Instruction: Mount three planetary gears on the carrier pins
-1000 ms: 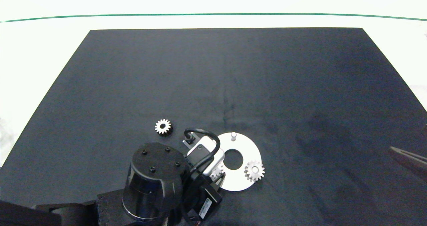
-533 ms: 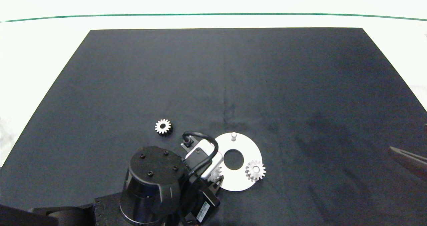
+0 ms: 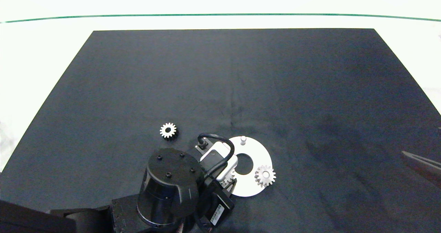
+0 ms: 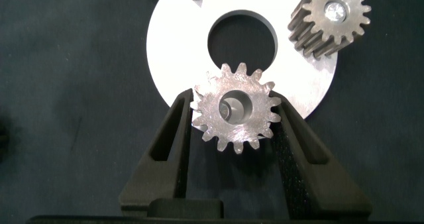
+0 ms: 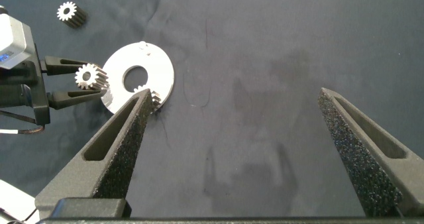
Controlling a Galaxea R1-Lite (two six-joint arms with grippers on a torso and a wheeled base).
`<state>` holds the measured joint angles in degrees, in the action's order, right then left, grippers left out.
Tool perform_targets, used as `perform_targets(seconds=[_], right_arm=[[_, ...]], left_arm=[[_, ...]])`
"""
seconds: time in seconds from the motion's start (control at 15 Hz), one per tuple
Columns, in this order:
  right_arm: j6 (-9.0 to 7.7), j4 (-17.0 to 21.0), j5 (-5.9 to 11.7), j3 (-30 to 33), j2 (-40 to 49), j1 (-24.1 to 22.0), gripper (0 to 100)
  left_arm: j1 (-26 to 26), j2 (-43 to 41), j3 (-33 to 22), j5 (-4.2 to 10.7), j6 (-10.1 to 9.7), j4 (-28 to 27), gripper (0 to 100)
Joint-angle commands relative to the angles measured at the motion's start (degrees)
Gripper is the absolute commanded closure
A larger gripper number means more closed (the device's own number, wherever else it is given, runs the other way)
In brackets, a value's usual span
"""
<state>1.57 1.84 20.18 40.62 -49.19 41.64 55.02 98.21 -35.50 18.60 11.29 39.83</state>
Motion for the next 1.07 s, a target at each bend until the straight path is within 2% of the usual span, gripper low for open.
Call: perform_targets(seconds=[0.07, 0.53, 1.07], right_arm=[[0.1, 0.09, 0.13, -0.1, 0.15, 0.02, 0], [0.1, 0.09, 0.04, -0.19, 0.23, 0.02, 0], [0.1, 0.09, -0.05, -0.63, 0.59, 0.02, 0]], left_arm=[[-0.17, 0.49, 0.25, 0.12, -0.13, 0.25, 81], [-0.44, 0.85, -1.33, 0.12, 0.23, 0.16, 81], [-1.14, 0.05, 0.08, 0.12, 0.23, 0.16, 81]])
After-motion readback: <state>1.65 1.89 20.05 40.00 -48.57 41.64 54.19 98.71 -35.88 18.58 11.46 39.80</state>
